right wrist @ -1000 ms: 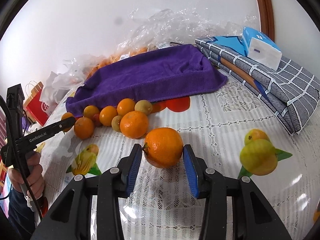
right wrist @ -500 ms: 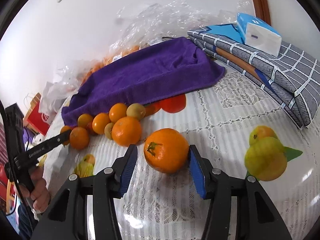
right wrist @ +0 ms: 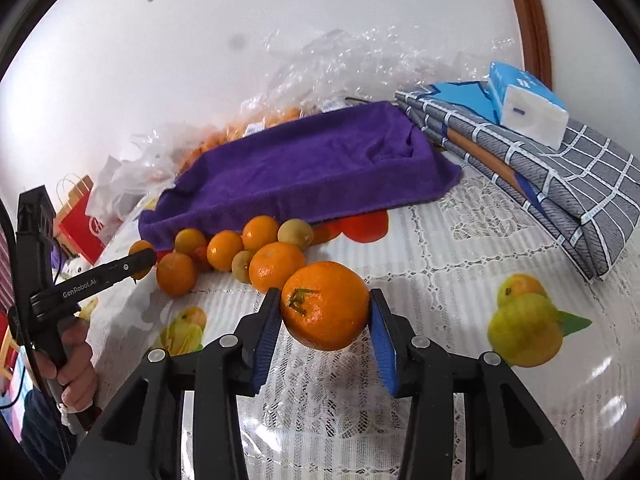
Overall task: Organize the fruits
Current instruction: 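Lift both held oranges and carry them over the purple towel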
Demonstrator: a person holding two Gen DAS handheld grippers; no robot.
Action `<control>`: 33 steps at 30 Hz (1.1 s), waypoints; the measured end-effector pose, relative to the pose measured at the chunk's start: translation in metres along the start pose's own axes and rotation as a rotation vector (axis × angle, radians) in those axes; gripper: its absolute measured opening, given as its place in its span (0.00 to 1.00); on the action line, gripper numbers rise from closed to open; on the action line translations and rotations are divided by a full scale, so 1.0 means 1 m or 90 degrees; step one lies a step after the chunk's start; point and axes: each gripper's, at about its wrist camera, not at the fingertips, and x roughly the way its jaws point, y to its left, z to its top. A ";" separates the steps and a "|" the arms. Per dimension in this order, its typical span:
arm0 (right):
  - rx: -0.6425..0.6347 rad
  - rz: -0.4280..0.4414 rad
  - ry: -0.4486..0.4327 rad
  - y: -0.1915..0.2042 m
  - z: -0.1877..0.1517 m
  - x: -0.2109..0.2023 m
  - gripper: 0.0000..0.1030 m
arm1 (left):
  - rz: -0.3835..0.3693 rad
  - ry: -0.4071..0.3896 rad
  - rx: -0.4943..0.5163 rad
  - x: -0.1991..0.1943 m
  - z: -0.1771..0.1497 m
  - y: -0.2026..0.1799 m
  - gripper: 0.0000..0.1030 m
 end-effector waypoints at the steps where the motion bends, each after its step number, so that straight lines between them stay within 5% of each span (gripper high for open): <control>1: 0.003 -0.003 0.000 -0.001 0.000 0.000 0.42 | -0.001 -0.008 -0.002 -0.002 0.000 0.001 0.29; 7: 0.027 0.003 0.000 -0.003 0.012 -0.003 0.42 | -0.012 -0.045 -0.011 -0.016 0.006 0.001 0.29; 15: -0.034 -0.029 -0.053 0.018 0.067 -0.013 0.42 | -0.015 -0.083 -0.054 -0.027 0.044 -0.004 0.29; 27: -0.079 -0.031 -0.084 0.037 0.153 0.040 0.42 | 0.029 -0.119 -0.059 0.025 0.113 -0.022 0.29; 33: -0.076 -0.041 -0.067 0.032 0.152 0.071 0.42 | 0.048 -0.117 -0.039 0.050 0.101 -0.015 0.29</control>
